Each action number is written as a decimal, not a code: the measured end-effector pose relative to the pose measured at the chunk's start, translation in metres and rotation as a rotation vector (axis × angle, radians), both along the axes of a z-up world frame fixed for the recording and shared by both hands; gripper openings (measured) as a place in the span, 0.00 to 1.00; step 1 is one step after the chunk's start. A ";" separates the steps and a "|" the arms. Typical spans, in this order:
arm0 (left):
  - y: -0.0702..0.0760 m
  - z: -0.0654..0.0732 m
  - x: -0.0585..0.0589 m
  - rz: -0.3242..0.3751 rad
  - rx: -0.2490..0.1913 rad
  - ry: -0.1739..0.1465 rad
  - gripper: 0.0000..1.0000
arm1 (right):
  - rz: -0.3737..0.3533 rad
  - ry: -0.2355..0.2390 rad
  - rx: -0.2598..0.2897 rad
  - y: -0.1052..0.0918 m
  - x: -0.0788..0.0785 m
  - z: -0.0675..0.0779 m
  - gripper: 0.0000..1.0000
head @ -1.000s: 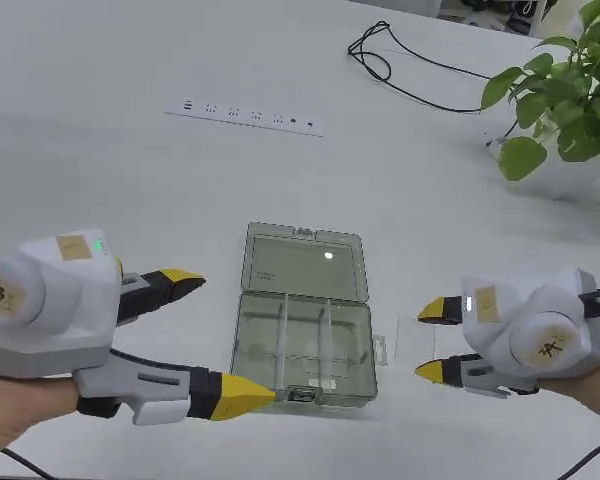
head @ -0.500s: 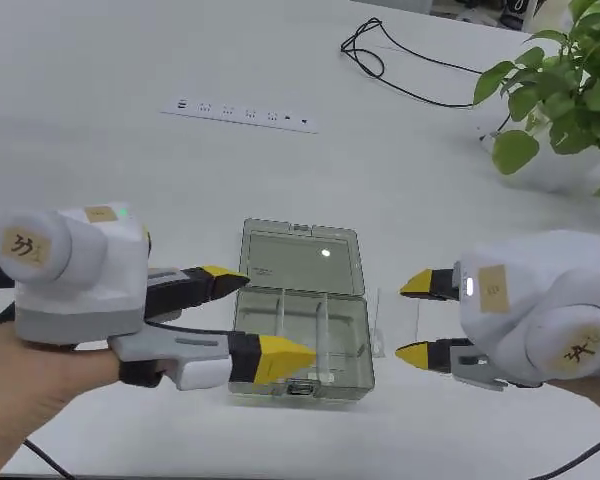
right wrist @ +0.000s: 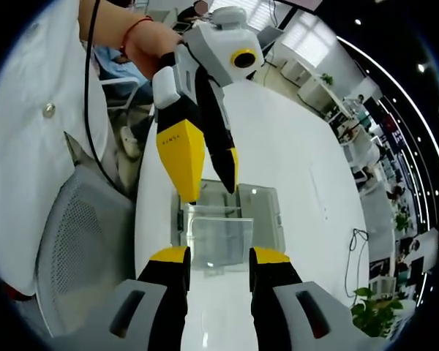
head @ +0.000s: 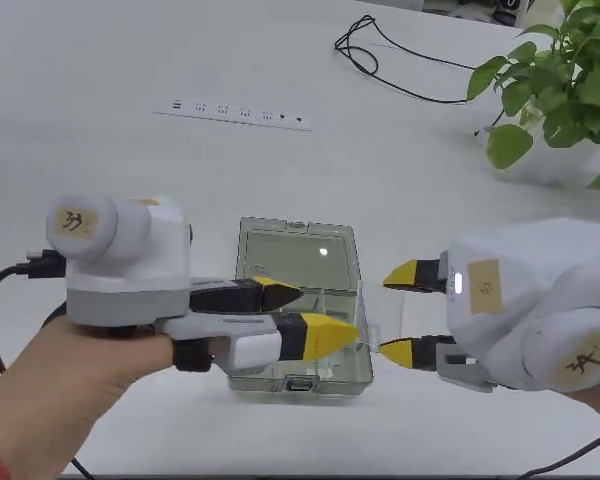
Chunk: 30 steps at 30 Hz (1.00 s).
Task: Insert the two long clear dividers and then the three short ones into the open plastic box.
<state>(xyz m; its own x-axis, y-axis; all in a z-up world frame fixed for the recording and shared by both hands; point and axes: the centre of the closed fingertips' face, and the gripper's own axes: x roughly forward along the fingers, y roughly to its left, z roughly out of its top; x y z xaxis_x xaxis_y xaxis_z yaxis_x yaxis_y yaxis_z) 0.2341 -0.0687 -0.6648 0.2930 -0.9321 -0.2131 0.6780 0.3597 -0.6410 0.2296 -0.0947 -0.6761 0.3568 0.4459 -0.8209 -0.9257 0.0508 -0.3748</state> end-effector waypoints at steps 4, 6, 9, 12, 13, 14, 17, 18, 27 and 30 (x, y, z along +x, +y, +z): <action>-0.007 0.000 -0.003 -0.006 -0.019 0.028 0.38 | 0.004 -0.004 0.010 0.005 -0.002 0.003 0.32; -0.009 0.001 -0.005 -0.013 -0.026 0.038 0.35 | 0.010 -0.009 0.010 0.007 -0.003 0.004 0.32; -0.012 0.002 -0.007 -0.019 -0.046 0.061 0.30 | 0.019 -0.014 0.012 0.011 -0.004 0.006 0.32; -0.013 0.003 -0.008 -0.023 -0.058 0.070 0.23 | 0.026 -0.019 0.011 0.013 -0.005 0.008 0.32; -0.014 0.003 -0.009 -0.024 -0.060 0.071 0.21 | 0.027 -0.019 0.014 0.014 -0.005 0.008 0.32; -0.014 0.003 -0.009 -0.024 -0.061 0.073 0.20 | 0.028 -0.018 0.014 0.014 -0.005 0.008 0.32; -0.014 0.003 -0.009 -0.024 -0.065 0.078 0.17 | 0.035 -0.020 0.018 0.017 -0.007 0.010 0.32; -0.014 0.002 -0.009 -0.025 -0.069 0.083 0.16 | 0.037 -0.020 0.020 0.018 -0.007 0.010 0.32; -0.015 0.002 -0.009 -0.038 -0.071 0.094 0.06 | 0.053 -0.028 0.005 0.019 -0.007 0.011 0.32; -0.015 0.002 -0.008 -0.039 -0.076 0.100 0.04 | 0.055 -0.031 0.002 0.019 -0.006 0.011 0.32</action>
